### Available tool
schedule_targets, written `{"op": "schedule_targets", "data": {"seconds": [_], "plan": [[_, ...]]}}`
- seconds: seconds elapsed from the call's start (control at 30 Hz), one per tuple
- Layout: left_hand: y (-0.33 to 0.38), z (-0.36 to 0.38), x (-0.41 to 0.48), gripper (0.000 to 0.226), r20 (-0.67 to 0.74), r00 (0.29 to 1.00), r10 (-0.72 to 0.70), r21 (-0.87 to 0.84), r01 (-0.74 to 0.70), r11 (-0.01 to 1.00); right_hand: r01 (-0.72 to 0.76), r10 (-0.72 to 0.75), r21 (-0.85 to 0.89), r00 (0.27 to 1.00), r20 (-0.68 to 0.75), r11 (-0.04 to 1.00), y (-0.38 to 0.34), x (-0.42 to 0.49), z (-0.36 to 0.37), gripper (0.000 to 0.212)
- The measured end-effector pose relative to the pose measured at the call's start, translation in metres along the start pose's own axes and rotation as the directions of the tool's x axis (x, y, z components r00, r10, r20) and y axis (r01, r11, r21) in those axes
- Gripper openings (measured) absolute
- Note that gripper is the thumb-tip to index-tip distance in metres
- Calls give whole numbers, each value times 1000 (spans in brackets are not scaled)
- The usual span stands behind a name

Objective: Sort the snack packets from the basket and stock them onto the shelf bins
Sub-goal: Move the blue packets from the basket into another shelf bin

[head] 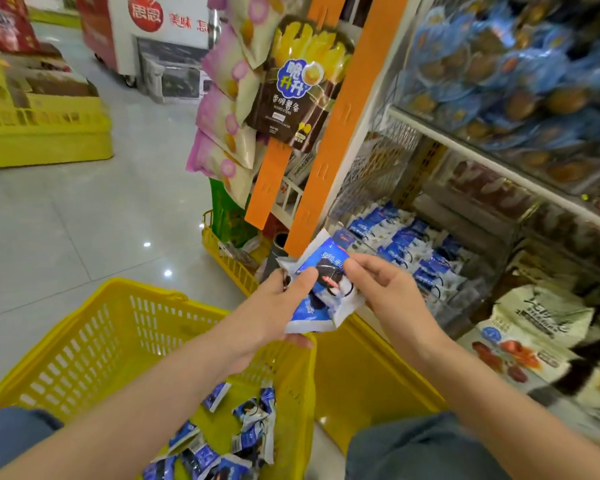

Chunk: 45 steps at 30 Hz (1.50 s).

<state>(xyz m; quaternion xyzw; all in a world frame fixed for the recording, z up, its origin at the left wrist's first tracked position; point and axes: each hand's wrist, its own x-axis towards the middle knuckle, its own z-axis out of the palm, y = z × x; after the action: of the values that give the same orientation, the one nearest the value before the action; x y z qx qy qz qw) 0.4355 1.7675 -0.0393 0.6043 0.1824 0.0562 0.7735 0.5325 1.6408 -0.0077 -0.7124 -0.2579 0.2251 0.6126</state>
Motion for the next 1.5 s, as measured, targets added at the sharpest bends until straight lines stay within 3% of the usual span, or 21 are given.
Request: {"op": "schedule_targets", "data": {"seconds": [0.13, 0.23, 0.33, 0.4, 0.47, 0.67, 0.87, 1.07, 1.13, 1.2, 1.3, 1.37, 1.5], "plan": [[0, 16, 15, 18, 37, 996, 78, -26, -77, 997, 35, -53, -130, 989, -138, 991, -25, 7, -41, 19], [-3, 17, 28, 11, 8, 997, 78, -38, -78, 996, 41, -173, -372, 928, -330, 927, -37, 20, -83, 13], [-2, 16, 41, 18, -21, 999, 31, -71, -32, 997, -111, -181, -663, 917, -356, 740, -36, 37, -119, 22], [0, 17, 48, 19, -22, 1000, 3, -93, -5, 996, -249, -75, -791, 935, -348, 558, -28, 48, -135, 28], [2, 19, 53, 21, -20, 1000, -12, -99, 10, 995, -290, 29, -869, 952, -304, 400, -21, 58, -144, 29], [3, 28, 67, 16, 6, 1000, -10, -136, 11, 991, -109, 262, -981, 963, -64, 161, -13, 85, -151, 26], [5, 30, 75, 16, 17, 1000, -12, -113, 14, 993, -35, 362, -999, 932, -18, 39, 2, 97, -147, 16], [8, 30, 74, 23, 68, 998, -18, -78, 23, 997, -41, 344, -999, 938, -46, -20, 4, 92, -141, 26], [9, 31, 73, 24, 116, 993, -39, -69, 47, 996, -90, 207, -993, 976, -72, 77, -3, 85, -135, 31], [7, 31, 72, 28, 174, 983, -50, -44, 59, 997, -97, 6, -944, 995, -100, 314, -11, 71, -120, 25], [2, 30, 69, 36, 228, 973, -40, 32, 33, 999, 38, -161, -864, 986, -50, 503, -20, 50, -90, 20], [-3, 30, 67, 36, 220, 975, 16, 71, -32, 997, 73, -140, -797, 990, -15, 600, -22, 37, -77, 20], [-8, 30, 64, 33, 204, 974, 101, 26, -109, 994, 8, 11, -578, 1000, 28, 816, -18, 25, -61, 15]]}}
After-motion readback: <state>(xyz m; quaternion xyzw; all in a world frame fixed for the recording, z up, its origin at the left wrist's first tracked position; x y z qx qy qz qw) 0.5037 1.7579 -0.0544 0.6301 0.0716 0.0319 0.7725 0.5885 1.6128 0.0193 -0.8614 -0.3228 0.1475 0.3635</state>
